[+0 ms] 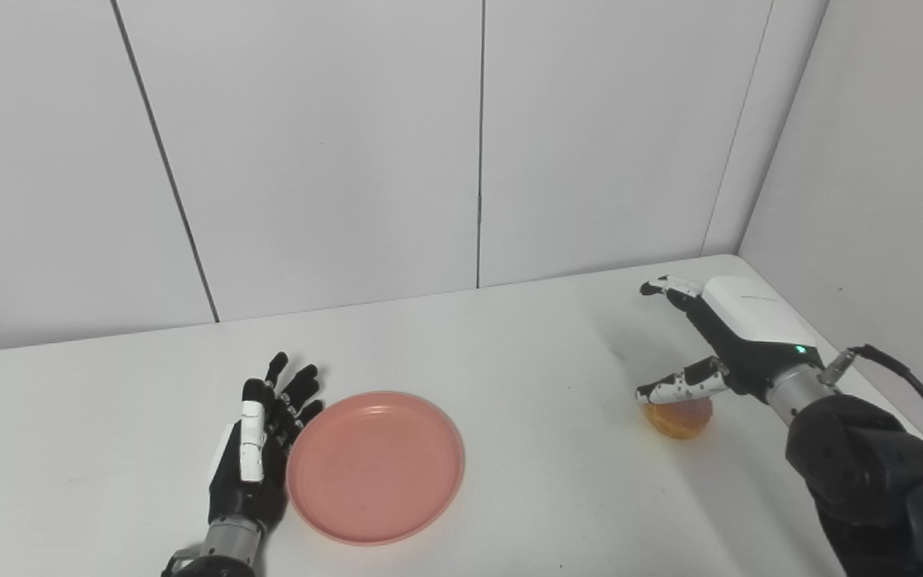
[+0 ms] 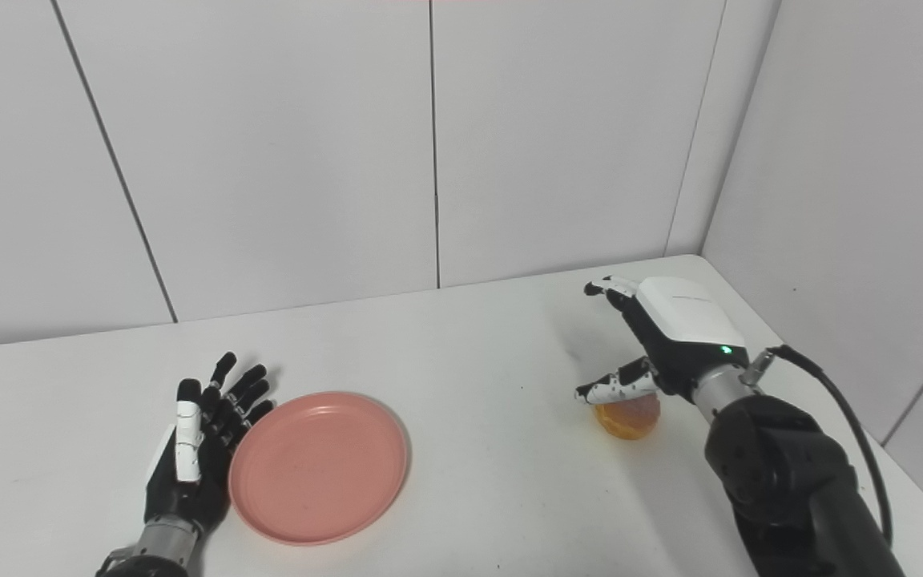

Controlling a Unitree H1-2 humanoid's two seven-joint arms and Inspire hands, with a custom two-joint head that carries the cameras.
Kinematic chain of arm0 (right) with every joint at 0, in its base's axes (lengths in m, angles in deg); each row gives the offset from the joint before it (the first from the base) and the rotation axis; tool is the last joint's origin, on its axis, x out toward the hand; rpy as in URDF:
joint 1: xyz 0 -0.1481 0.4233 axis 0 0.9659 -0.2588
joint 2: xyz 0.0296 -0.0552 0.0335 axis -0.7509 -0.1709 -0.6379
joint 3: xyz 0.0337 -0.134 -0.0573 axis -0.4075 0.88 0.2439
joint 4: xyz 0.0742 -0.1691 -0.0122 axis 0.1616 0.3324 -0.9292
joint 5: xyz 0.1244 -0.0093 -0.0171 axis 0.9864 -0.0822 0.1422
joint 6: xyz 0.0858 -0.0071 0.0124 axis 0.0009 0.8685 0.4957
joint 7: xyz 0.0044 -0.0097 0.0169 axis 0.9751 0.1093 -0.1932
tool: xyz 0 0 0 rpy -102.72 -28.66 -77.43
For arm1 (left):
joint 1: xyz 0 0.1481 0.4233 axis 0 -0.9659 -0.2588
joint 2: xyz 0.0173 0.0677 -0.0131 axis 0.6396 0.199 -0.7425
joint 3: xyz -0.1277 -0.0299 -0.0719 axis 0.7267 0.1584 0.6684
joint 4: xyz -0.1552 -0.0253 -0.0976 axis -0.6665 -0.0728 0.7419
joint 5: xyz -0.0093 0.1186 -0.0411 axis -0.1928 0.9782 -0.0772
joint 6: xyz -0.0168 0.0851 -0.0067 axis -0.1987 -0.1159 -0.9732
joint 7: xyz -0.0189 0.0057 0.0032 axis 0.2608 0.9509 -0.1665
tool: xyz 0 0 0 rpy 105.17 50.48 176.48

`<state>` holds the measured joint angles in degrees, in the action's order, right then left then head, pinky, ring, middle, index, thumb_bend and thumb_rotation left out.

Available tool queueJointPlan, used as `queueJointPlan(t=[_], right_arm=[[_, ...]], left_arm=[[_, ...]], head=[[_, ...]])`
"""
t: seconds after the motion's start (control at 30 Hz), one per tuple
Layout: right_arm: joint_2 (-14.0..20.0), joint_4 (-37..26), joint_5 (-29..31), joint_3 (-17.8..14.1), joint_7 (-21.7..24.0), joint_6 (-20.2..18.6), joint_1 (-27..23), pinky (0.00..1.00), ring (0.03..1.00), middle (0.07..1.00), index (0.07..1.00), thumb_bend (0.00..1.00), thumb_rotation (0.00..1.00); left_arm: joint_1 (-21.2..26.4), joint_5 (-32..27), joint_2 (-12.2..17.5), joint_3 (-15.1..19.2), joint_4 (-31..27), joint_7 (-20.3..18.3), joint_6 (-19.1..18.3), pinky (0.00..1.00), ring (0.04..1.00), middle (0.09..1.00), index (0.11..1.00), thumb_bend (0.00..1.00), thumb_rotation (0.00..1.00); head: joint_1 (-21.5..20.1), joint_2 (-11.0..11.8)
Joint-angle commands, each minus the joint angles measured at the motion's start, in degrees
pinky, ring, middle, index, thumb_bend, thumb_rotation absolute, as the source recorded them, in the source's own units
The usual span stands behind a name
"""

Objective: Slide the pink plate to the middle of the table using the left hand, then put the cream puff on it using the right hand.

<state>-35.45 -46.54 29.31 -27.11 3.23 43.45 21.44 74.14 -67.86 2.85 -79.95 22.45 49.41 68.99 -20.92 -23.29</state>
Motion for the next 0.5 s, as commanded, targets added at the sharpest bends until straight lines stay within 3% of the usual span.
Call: queueJointPlan(t=[0.0, 0.23, 0.47], right_arm=[[1.9, 1.0, -0.9, -0.3, 0.4, -2.0, -2.7, 0.64, 0.868, 0.895, 0.828, 1.00, 0.26], [1.6, 6.3, -1.3, -0.7, 1.4, -2.6, -3.7, 0.60, 0.834, 0.889, 0.824, 1.00, 0.24], [-0.2, 9.8, -0.4, -1.0, -1.1, -2.6, -3.5, 0.61, 0.804, 0.857, 0.810, 1.00, 0.18]], left_arm=[[-4.6, 0.0, -0.8, -0.1, 2.7, 0.0, -0.3, 0.89, 0.918, 0.882, 0.970, 0.80, 0.96], [-4.6, 0.0, -0.7, 0.0, 2.5, 0.0, -0.4, 0.89, 0.914, 0.878, 0.970, 0.81, 0.95], [-4.6, -0.1, -0.7, 0.0, 2.4, -0.1, -0.7, 0.89, 0.914, 0.881, 0.970, 0.81, 0.95]], head=[[0.0, -0.1], [0.0, -0.2], [0.0, -0.2]])
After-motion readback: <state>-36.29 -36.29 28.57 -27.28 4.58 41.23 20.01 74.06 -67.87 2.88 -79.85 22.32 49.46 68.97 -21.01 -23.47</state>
